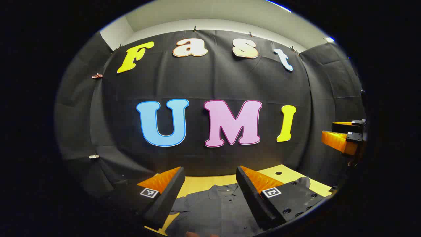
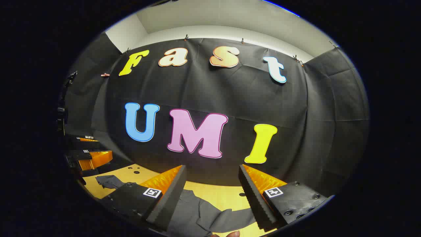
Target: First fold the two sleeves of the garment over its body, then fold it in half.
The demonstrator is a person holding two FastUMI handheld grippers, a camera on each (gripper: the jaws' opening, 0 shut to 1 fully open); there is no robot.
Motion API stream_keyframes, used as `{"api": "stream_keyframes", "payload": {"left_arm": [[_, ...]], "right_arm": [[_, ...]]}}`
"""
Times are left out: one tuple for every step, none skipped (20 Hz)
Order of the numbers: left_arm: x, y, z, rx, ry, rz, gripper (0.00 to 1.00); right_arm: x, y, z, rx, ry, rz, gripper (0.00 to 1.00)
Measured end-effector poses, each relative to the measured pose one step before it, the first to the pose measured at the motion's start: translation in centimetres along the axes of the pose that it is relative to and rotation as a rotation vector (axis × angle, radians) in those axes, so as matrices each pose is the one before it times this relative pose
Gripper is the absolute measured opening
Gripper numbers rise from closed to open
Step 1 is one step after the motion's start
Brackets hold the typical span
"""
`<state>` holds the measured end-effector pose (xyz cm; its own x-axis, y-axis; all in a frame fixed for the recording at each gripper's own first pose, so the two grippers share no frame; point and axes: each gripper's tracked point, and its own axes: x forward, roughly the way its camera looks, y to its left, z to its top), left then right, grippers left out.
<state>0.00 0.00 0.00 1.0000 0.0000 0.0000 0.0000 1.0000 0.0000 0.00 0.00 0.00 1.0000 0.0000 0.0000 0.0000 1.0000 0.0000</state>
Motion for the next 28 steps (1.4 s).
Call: {"api": "stream_keyframes", "payload": {"left_arm": [[-0.122,-0.1,0.047,0.00034,0.00132,-0.00107,0.99],[0.018,-0.129,-0.107,0.00087,0.00017,0.0,0.99],[-0.018,0.011,0.025,0.00185,0.00094,0.00007,0.99],[-0.029,-0.15,-0.088,0.00208,0.00126,-0.00087,0.99],[-0.01,-0.147,0.008,0.00111,0.00158,-0.00148,0.99],[0.088,-0.085,-0.127,0.00009,0.00256,-0.00125,0.99],[0.011,-0.084,0.022,-0.001,0.00185,-0.00078,0.99],[-0.085,-0.194,-0.106,-0.0017,0.0004,-0.00042,0.99],[-0.051,-0.245,0.1,-0.00153,0.00042,-0.0027,0.99],[0.009,-0.177,-0.055,-0.00051,-0.00028,-0.00264,0.99],[0.067,-0.14,0.079,0.0006,-0.00068,-0.00145,0.99],[0.0,-0.196,-0.036,0.00144,-0.00014,-0.00116,0.99],[0.062,-0.171,0.094,0.00064,0.00024,-0.0016,0.99],[0.022,-0.151,-0.202,0.00038,0.0005,-0.00147,0.99],[0.109,-0.129,0.127,0.00051,0.00144,-0.00117,0.99],[0.013,-0.189,-0.144,0.00092,0.00209,-0.0019,0.99],[0.116,-0.12,0.001,0.00122,0.00317,-0.00002,0.99],[0.105,-0.107,-0.289,0.00089,0.00308,0.0006,0.99],[0.063,-0.145,-0.038,0.00085,0.002,0.00078,0.99],[0.116,-0.043,-0.063,-0.0001,0.00213,0.00136,0.99],[0.197,-0.129,0.082,-0.00154,0.00204,0.00005,0.99],[0.045,-0.244,-0.181,-0.00265,0.00247,-0.00089,0.99],[0.151,-0.232,0.02,-0.00283,0.0026,-0.00239,0.99],[0.189,-0.247,-0.201,-0.00247,0.00151,-0.00201,0.99],[0.172,-0.282,0.055,-0.00097,0.00069,-0.00174,0.99],[0.163,-0.203,-0.118,0.00045,0.00117,-0.00106,0.99],[0.302,-0.283,0.009,0.00208,0.00196,-0.00152,0.99],[0.284,-0.376,-0.172,0.00376,0.00291,-0.00035,0.99]], "right_arm": [[-0.04,0.002,-0.04,0.00281,0.00202,0.00089,0.97],[-0.062,-0.014,-0.052,0.00249,-0.00008,0.00048,0.97],[-0.02,-0.067,-0.024,-0.00027,0.00161,-0.00187,0.97],[0.005,-0.109,-0.138,-0.0006,0.0017,-0.00129,0.97],[-0.047,-0.039,-0.075,0.0009,0.00175,-0.00062,0.97],[-0.227,-0.212,-0.128,0.00081,0.00052,0.00059,0.97],[-0.107,-0.159,-0.002,-0.00111,0.00116,-0.00092,0.97],[-0.022,-0.146,-0.06,-0.00157,0.00018,-0.00026,0.97],[-0.065,-0.124,-0.006,-0.0018,0.0008,-0.00161,0.97],[-0.014,-0.189,-0.198,0.00158,0.00001,-0.00003,0.97],[-0.017,-0.183,0.079,0.00237,-0.00124,-0.00153,0.97],[0.029,-0.085,-0.035,0.00131,-0.00026,0.00008,0.97],[-0.027,-0.195,-0.07,-0.00046,0.00067,-0.00146,0.97],[0.025,-0.149,-0.07,-0.00077,0.00082,-0.00167,0.97],[0.089,-0.226,-0.029,-0.00003,0.00082,-0.00311,0.97],[0.158,-0.269,-0.159,0.00142,0.00442,-0.0027,0.97],[0.067,-0.394,-0.286,0.00108,0.00764,-0.00442,0.97],[0.341,-0.419,-0.275,0.00071,0.00967,-0.0042,0.97],[0.288,-0.625,-0.408,-0.00379,0.01068,-0.00615,0.97],[0.361,-0.597,-0.436,-0.0069,0.00999,-0.00766,0.98],[0.499,-0.785,-0.522,-0.00761,0.01086,-0.0077,0.98],[0.511,-0.718,-0.508,-0.00569,0.01044,-0.00631,0.98],[0.569,-0.899,-0.58,-0.00354,0.00931,-0.00928,0.98],[0.626,-0.933,-0.691,-0.00303,0.01278,-0.00867,0.98],[0.657,-0.992,-0.814,-0.0048,0.01259,-0.01309,0.98],[0.693,-0.941,-0.847,-0.00495,0.01358,-0.00985,0.98],[0.662,-0.86,-0.905,-0.00653,0.01449,-0.0095,0.97],[0.717,-0.831,-0.879,-0.00393,0.01418,-0.00789,0.98]]}}
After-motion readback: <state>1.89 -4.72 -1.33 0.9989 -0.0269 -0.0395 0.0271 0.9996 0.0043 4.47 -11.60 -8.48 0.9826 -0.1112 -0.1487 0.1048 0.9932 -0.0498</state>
